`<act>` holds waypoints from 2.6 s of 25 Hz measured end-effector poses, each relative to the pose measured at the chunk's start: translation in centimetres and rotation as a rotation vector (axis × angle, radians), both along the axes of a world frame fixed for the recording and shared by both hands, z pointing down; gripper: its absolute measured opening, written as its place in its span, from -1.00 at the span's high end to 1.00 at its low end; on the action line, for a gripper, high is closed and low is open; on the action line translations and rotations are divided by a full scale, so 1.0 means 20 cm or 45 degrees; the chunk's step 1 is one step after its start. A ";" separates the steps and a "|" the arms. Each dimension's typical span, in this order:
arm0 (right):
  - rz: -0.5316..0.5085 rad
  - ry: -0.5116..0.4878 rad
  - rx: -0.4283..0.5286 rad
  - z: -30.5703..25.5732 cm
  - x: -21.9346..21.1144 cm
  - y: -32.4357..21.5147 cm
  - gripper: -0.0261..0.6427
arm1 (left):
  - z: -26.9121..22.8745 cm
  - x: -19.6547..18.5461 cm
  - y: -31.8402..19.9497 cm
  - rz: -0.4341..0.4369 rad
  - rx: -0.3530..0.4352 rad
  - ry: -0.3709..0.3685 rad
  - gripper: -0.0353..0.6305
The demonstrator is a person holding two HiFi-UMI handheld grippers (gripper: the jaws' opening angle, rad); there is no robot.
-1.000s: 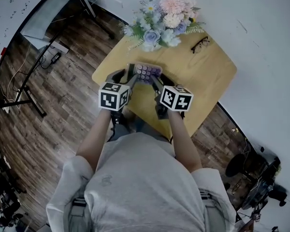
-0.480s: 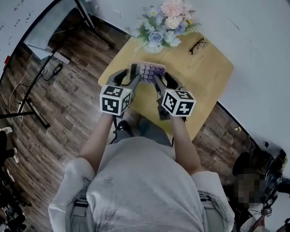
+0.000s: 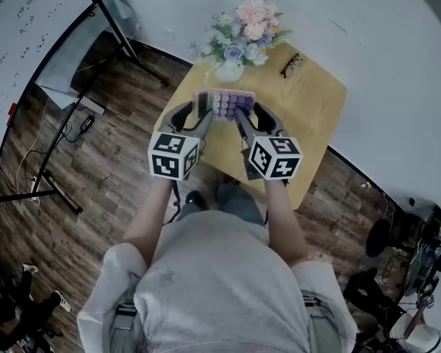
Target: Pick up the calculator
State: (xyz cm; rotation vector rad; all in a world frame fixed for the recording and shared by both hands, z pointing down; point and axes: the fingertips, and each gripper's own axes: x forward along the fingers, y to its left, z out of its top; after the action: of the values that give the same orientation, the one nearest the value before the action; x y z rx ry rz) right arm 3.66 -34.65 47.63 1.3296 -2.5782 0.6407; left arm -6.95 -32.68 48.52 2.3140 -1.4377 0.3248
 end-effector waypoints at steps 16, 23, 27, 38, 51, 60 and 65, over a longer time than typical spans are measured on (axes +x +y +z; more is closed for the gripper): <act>0.130 0.011 0.340 -0.46 0.01 0.19 0.33 | -0.44 0.01 0.13 0.119 0.298 -0.014 0.29; 0.177 0.009 0.458 -0.63 0.02 0.25 0.33 | -0.62 0.01 0.17 0.156 0.425 -0.028 0.29; 0.198 0.018 0.512 -0.71 0.01 0.30 0.35 | -0.68 0.01 0.20 0.170 0.472 -0.026 0.29; 0.245 -0.007 0.635 -0.89 0.01 0.39 0.35 | -0.88 0.01 0.28 0.202 0.617 -0.019 0.32; 0.284 0.006 0.758 -1.03 0.02 0.48 0.35 | -1.02 0.02 0.34 0.222 0.731 -0.027 0.32; 0.312 0.004 0.794 -1.07 0.05 0.51 0.35 | -1.07 0.05 0.36 0.244 0.768 -0.035 0.32; 0.315 0.002 0.804 -1.09 0.04 0.52 0.35 | -1.07 0.04 0.36 0.246 0.780 -0.041 0.32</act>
State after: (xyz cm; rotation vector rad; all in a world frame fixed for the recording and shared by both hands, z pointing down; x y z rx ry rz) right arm 4.52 -24.17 25.90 1.8322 -2.7484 -0.1834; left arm -6.05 -25.40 27.03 2.9515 -1.4812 -0.0420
